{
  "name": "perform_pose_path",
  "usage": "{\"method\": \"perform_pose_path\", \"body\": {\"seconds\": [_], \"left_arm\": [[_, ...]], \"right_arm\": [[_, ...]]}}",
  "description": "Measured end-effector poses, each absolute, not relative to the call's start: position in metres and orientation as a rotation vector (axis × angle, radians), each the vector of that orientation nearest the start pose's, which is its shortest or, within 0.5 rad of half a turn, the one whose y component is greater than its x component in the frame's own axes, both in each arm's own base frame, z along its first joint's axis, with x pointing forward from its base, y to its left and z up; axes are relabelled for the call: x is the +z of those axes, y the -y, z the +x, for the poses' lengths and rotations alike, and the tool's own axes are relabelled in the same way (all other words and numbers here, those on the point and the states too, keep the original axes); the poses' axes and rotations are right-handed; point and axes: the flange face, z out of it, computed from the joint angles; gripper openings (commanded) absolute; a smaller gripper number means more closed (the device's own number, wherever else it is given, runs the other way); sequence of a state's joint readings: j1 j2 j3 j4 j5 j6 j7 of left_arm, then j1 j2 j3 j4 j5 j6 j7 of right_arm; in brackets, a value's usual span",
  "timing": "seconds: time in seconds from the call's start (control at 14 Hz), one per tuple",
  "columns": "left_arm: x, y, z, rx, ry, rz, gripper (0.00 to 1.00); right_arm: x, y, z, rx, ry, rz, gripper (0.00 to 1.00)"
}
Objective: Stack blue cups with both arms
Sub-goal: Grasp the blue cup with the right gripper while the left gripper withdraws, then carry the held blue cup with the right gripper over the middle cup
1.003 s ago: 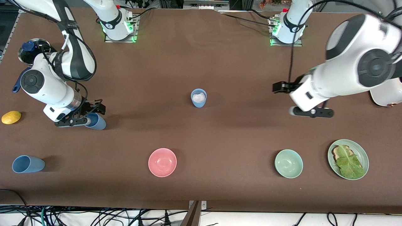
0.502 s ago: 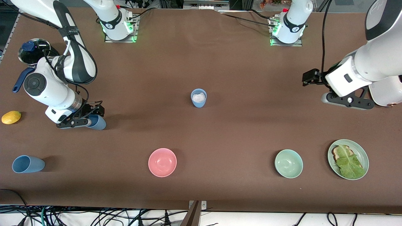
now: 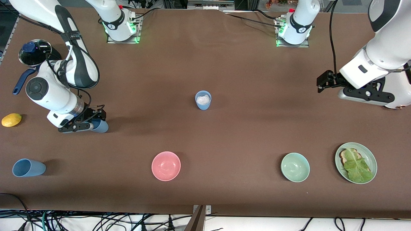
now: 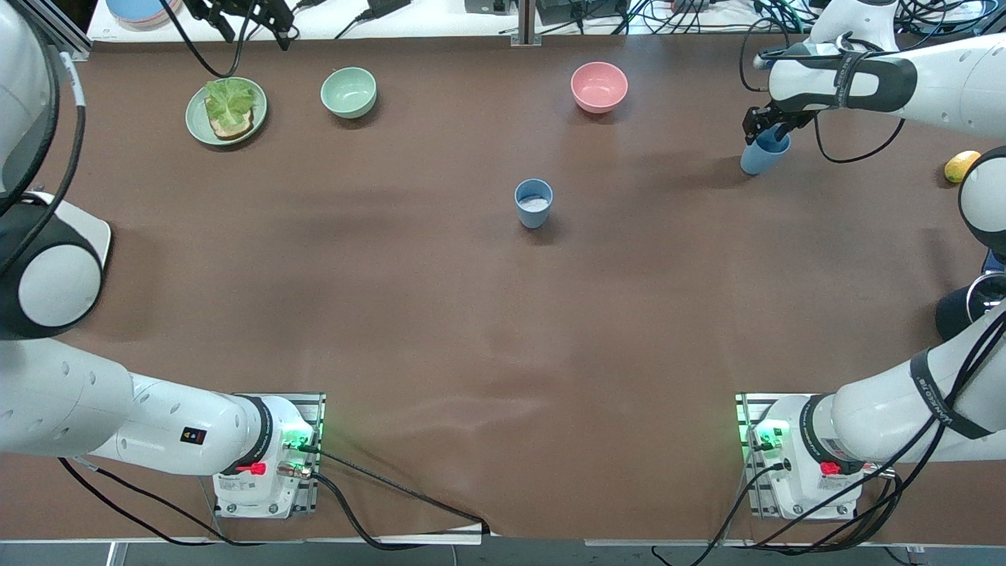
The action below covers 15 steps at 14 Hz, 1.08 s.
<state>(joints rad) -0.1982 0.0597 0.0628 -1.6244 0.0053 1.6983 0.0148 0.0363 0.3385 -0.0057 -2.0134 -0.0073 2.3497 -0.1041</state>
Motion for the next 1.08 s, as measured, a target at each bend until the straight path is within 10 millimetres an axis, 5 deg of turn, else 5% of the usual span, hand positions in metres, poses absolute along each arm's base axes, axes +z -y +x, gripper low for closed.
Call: {"method": "perform_pose_path", "body": {"seconds": [0.36,0.86,1.08], "left_arm": [[0.572,0.027,0.571,-0.016,-0.096,-3.141,1.00],[0.577,0.036,0.563,0.011,-0.106,-3.142,1.00],[0.583,0.036,0.560,0.000,-0.105,-3.142,1.00]], "right_arm": [[0.269,-0.018,0.603,-0.001,0.221,-3.141,0.42],[0.265,-0.019,0.603,0.007,0.221,-3.141,0.01],[0.265,-0.018,0.603,0.007,0.221,-3.141,0.00]]}}
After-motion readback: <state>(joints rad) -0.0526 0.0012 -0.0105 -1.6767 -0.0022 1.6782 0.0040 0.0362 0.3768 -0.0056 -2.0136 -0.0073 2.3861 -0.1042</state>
